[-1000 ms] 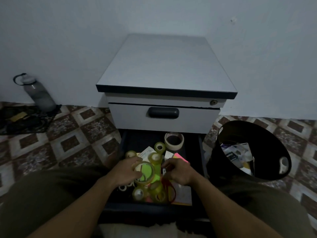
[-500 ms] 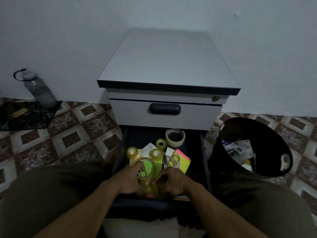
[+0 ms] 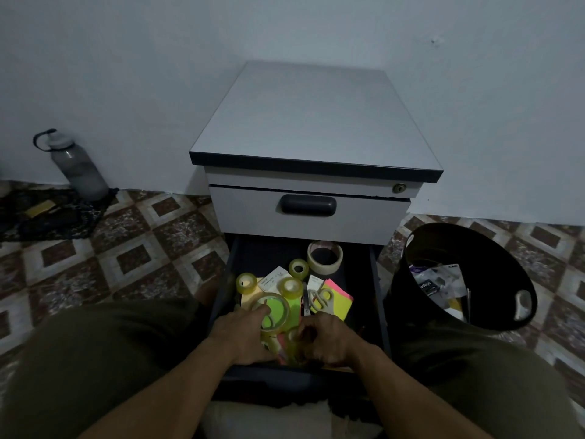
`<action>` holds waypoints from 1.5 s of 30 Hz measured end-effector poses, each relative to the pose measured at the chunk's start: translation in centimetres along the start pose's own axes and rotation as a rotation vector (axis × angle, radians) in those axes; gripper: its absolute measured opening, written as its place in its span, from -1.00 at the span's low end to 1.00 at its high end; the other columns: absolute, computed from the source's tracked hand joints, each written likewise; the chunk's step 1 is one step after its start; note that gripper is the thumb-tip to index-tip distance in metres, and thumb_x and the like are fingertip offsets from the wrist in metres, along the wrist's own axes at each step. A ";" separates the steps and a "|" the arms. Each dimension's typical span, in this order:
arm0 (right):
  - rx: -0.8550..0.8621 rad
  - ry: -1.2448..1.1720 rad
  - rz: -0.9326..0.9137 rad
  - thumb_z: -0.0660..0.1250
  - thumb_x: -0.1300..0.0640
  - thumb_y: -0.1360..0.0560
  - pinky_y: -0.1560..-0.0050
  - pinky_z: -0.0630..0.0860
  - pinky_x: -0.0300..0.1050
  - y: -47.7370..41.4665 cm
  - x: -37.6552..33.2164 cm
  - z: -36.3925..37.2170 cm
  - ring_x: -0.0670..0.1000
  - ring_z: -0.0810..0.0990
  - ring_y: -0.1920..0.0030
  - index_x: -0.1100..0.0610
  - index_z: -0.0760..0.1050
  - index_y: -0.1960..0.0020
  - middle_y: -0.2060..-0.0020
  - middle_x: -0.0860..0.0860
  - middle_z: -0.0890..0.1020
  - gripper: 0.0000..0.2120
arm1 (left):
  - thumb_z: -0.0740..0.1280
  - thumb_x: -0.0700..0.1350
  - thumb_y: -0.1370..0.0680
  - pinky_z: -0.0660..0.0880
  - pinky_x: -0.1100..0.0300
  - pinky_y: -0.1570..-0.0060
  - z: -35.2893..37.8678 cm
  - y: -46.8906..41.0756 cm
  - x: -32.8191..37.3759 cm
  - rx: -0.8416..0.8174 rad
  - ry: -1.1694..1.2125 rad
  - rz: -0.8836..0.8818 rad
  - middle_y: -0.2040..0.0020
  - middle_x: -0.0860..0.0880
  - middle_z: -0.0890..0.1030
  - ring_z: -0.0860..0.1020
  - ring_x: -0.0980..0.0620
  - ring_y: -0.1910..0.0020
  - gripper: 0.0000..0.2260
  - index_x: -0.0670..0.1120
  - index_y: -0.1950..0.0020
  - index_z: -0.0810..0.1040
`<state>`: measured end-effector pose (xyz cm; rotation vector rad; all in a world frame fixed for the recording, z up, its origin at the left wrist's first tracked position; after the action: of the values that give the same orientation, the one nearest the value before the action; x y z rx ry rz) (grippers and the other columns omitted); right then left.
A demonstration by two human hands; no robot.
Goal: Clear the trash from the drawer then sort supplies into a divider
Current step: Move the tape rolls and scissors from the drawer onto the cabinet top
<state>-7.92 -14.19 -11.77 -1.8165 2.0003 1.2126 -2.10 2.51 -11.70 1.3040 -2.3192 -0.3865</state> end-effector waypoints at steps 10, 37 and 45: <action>0.080 -0.107 -0.003 0.40 0.30 -0.38 0.02 0.53 -0.20 0.7 0.0 -1.8 -0.04 0.59 -0.05 0.07 0.61 0.01 -0.01 -0.06 0.63 -0.77 | 0.50 0.23 -0.15 0.56 0.06 0.01 -1.7 0.7 -0.4 0.031 0.307 0.015 -0.06 0.07 0.55 0.55 0.04 0.00 -0.33 0.26 -0.17 0.28; 0.596 -0.117 -0.459 0.52 0.02 -0.41 0.08 0.58 0.01 3.4 -19.4 -29.5 -0.01 0.64 0.14 -0.03 0.61 0.13 0.16 -0.05 0.69 -0.90 | 0.48 0.17 -0.26 0.52 0.27 0.08 -34.5 2.5 -1.2 0.714 0.498 0.262 0.00 0.17 0.57 0.57 0.12 0.14 -0.62 0.25 -0.07 0.61; 0.621 0.025 -0.320 0.48 -0.09 -0.43 0.34 0.37 -0.36 -3.3 -17.9 -30.8 -0.17 0.50 0.34 -0.03 0.60 0.14 0.32 -0.13 0.60 -0.85 | 0.52 -0.03 -0.39 0.40 0.36 0.17 -35.8 -4.6 -2.8 0.691 0.406 0.188 -0.09 0.12 0.57 0.52 0.23 0.17 -0.59 0.10 -0.23 0.57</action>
<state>10.91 -20.81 17.95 -1.7214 1.7331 0.4114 20.82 1.75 16.33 1.2671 -2.2505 0.7387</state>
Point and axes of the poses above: each hand's wrist, its own y-axis away from the middle knuckle, its own z-axis out of the palm, x = y × z, the point moved 6 cm from there along -y, towards the middle knuckle
